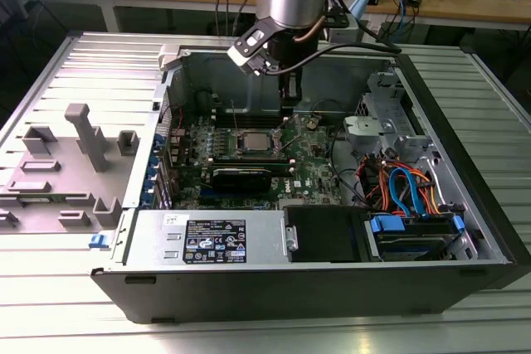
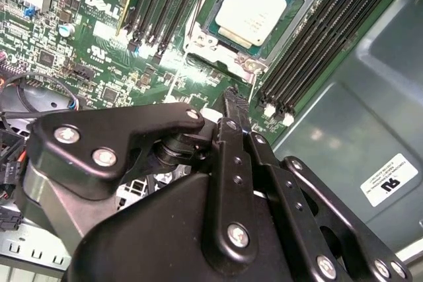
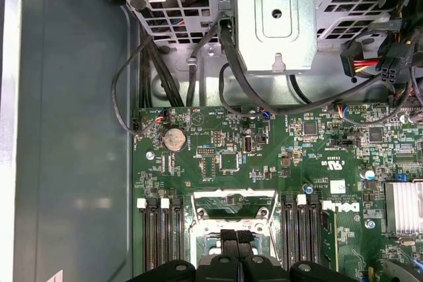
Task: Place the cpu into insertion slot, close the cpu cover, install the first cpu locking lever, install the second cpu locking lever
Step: 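Close the cpu cover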
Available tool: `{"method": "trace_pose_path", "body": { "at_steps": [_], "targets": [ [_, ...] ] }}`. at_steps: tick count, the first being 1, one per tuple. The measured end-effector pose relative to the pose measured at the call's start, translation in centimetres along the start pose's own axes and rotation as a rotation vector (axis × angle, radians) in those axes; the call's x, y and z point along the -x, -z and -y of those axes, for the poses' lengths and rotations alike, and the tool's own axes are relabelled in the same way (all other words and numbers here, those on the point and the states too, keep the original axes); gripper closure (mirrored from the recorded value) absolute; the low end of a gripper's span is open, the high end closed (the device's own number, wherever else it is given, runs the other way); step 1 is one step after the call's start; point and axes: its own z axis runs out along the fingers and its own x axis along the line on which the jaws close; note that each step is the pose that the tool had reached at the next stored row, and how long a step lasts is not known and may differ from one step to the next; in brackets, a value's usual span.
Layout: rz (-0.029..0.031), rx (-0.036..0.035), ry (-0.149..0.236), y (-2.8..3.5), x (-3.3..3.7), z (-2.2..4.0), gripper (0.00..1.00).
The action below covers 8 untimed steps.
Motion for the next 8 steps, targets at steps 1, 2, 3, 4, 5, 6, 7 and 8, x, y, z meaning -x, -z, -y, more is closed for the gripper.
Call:
{"method": "trace_pose_path", "body": {
  "at_steps": [1, 2, 3, 4, 5, 6, 7, 8],
  "targets": [
    [0.0, 0.0, 0.0, 0.0, 0.0, -0.05, 0.89],
    [0.0001, 0.0001, 0.0, 0.0, 0.0, -0.1, 0.89],
    [0.0, 0.0, 0.0, -0.01, 0.0, -0.2, 0.89],
    [0.0, 0.0, 0.0, -0.01, 0.0, -0.25, 0.89],
    [0.0, 0.0, 0.0, -0.01, -0.01, -0.36, 0.89],
    [0.0001, 0.0, 0.0, -0.02, -0.01, -0.43, 0.89],
    [0.0001, 0.0, 0.0, -0.02, -0.02, -0.49, 0.89],
    [0.0, 0.0, 0.0, -0.03, -0.02, -0.59, 0.89]
  ]
}}
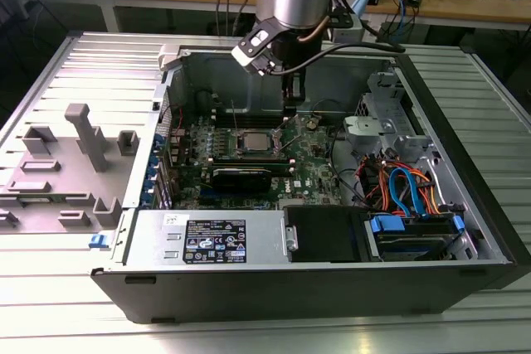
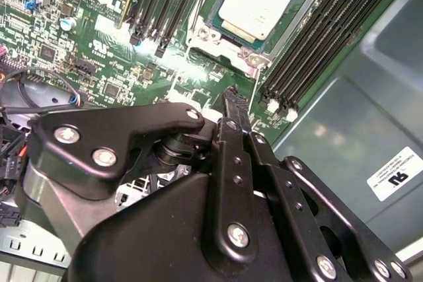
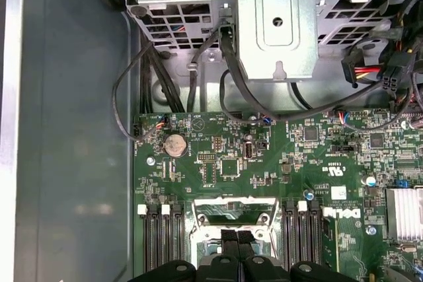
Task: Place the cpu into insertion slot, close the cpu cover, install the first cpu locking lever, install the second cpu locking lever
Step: 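Close the cpu cover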
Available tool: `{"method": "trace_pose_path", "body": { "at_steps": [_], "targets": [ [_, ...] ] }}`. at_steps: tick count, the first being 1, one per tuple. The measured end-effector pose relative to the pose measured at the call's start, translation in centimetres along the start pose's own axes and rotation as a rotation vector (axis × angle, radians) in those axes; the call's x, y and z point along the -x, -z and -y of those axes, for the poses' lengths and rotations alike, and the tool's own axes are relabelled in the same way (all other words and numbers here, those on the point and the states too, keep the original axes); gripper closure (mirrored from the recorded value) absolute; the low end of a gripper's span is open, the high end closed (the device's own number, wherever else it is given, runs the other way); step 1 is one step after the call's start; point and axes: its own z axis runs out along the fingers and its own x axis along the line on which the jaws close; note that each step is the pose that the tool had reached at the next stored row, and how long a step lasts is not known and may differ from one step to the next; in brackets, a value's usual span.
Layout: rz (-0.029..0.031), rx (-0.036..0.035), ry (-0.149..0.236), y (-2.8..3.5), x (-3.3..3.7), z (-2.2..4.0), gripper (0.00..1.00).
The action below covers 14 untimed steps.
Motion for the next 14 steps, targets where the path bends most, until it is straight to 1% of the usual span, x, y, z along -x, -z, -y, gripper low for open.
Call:
{"method": "trace_pose_path", "body": {
  "at_steps": [5, 14],
  "targets": [
    [0.0, 0.0, 0.0, -0.02, -0.01, -0.5, 0.89],
    [0.0001, 0.0, 0.0, -0.03, -0.02, -0.84, 0.89]
  ]
}}
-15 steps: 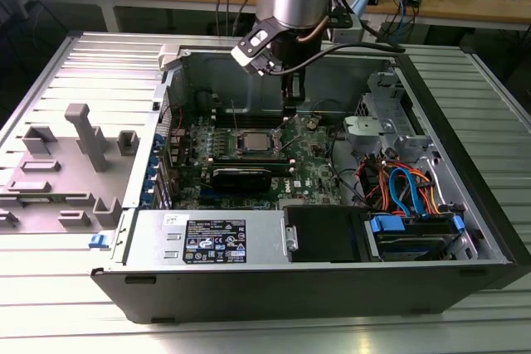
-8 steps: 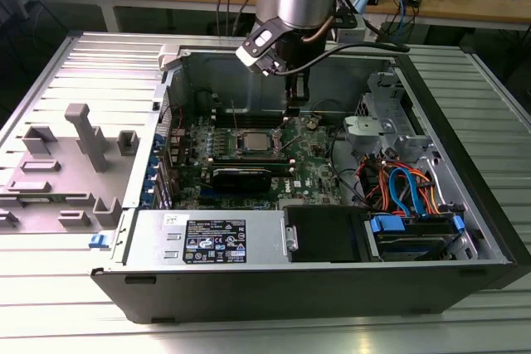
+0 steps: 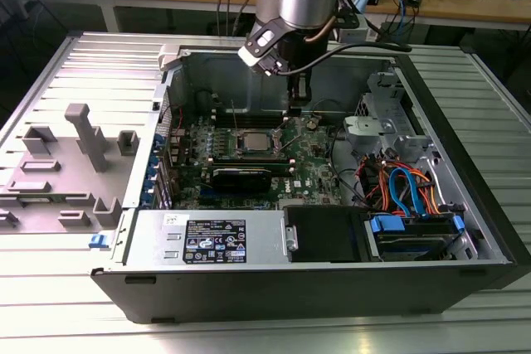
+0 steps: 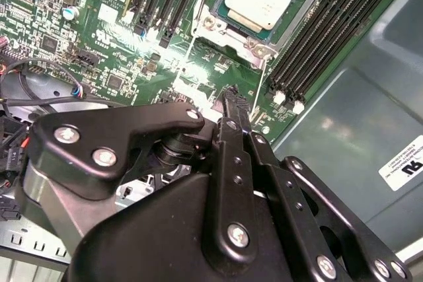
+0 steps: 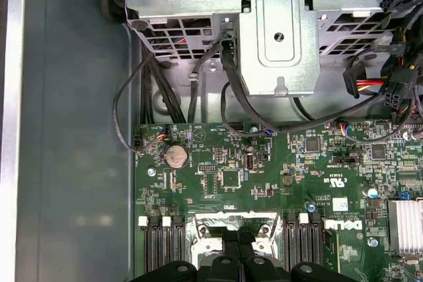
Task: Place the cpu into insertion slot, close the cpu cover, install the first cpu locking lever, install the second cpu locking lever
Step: 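Close the cpu cover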
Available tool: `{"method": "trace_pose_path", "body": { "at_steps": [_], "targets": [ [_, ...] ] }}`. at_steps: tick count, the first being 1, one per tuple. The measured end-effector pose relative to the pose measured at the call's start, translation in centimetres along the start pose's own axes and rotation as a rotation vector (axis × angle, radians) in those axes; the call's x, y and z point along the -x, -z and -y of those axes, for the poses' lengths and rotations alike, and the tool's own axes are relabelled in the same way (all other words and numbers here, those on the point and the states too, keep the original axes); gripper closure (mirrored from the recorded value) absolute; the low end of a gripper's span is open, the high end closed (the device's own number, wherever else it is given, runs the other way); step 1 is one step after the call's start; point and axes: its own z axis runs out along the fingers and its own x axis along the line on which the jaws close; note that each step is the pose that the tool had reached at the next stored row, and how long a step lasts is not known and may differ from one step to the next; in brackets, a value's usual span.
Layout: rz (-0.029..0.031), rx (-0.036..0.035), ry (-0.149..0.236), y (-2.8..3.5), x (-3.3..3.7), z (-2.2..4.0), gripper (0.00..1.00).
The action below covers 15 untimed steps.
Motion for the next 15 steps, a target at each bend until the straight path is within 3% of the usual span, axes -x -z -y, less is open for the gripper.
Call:
{"method": "trace_pose_path", "body": {
  "at_steps": [15],
  "targets": [
    [0.0, -0.0001, 0.0, -0.01, -0.01, -0.27, 0.89]
  ]
}}
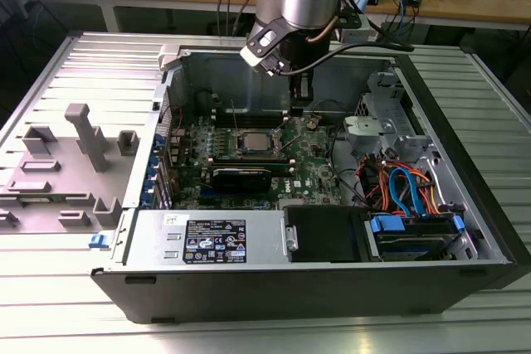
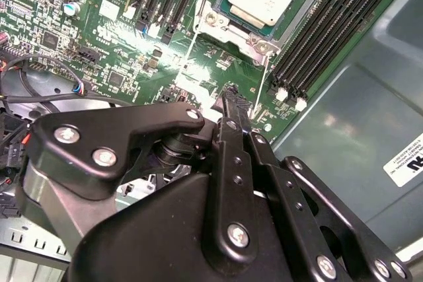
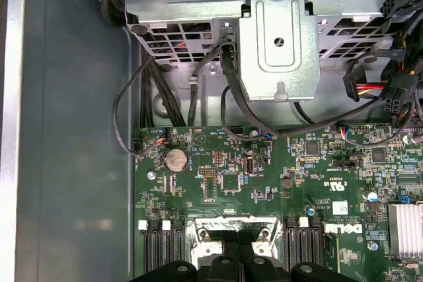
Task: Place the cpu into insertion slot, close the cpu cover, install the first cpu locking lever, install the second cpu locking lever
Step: 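Close the cpu cover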
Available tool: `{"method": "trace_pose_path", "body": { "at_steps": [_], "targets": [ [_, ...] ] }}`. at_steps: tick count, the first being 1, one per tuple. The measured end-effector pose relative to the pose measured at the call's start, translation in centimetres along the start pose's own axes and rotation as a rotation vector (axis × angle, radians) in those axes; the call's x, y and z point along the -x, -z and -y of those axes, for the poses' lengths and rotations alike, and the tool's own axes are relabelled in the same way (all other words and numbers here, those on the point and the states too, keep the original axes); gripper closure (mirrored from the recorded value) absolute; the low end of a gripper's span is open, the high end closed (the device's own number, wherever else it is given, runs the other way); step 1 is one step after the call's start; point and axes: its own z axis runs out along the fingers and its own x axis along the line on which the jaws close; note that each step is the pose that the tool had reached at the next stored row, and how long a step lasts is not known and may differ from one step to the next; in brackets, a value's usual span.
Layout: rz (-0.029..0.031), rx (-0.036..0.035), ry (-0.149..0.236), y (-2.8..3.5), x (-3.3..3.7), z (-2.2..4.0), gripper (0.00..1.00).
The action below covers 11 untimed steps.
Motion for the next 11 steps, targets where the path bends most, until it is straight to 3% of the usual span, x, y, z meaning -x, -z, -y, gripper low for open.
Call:
{"method": "trace_pose_path", "body": {
  "at_steps": [6, 11],
  "targets": [
    [0.0, 0.0, 0.0, 0.0, 0.0, -0.02, 0.89],
    [-0.0001, -0.0008, 0.0, -0.08, -0.03, -0.91, 0.89]
  ]
}}
